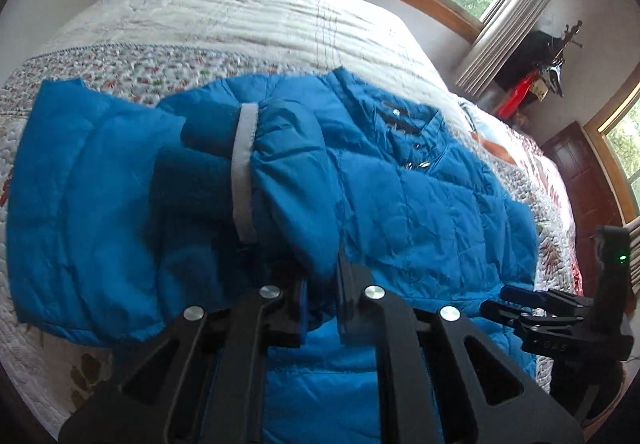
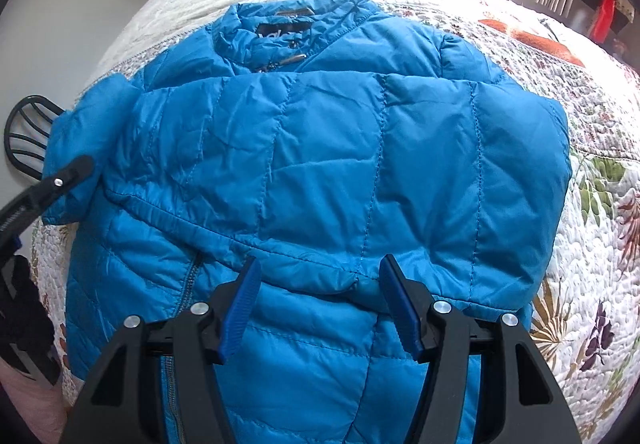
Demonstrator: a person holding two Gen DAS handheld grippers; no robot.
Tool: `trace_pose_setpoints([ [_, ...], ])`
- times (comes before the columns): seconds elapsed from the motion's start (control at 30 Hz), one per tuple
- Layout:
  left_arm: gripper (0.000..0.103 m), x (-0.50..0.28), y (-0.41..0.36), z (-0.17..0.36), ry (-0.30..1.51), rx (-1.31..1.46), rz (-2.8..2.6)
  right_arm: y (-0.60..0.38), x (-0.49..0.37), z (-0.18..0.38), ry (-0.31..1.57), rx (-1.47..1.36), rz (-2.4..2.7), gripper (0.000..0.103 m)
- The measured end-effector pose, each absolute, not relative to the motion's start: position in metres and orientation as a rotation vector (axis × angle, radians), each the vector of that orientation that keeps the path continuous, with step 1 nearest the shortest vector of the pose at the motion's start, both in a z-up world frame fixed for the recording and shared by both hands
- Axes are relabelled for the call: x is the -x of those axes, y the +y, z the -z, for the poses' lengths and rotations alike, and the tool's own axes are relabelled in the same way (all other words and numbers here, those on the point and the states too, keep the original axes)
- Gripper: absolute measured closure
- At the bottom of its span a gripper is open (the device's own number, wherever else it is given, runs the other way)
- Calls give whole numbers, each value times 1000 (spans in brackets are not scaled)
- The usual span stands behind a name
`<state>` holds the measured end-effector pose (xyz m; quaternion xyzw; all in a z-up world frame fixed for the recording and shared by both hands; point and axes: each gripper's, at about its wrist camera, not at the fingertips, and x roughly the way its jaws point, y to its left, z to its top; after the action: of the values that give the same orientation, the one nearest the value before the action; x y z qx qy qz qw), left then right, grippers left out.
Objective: Fold large clothes
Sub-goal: 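Fold the held sleeve across the jacket body with the left gripper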
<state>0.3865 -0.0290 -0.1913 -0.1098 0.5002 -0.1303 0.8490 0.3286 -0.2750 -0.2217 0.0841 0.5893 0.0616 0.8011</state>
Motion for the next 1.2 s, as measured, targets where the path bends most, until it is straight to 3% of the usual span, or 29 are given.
trace_pose_setpoints([
  [0.27,89,-389,-30,215,1112,211,316,-273,-334,229,1282,-176,-132,41],
  [0.37,64,-375,-26,199,1127,241,369,-270,-337,221,1272,-188,-155,41],
  [0.47,48,-349,-13,174,1084,214,393,-258,-341,208,1251,-193,-209,41],
  [0.63,47,-334,42,141,982,207,226,-218,-359,188,1230,-215,-349,35],
  [0.77,47,-344,93,139,964,191,34,-183,-375,186,1226,-193,-390,17],
  [1.03,47,-356,134,170,1035,243,-34,-183,-400,221,1327,-209,-231,18],
  [1.13,47,-363,126,180,1051,250,-25,-182,-405,230,1329,-225,-271,28],
  [1.17,47,-365,124,181,1055,249,-22,-181,-406,229,1322,-240,-299,40],
  [1.2,46,-367,121,182,1058,247,-22,-182,-407,228,1312,-260,-334,59],
])
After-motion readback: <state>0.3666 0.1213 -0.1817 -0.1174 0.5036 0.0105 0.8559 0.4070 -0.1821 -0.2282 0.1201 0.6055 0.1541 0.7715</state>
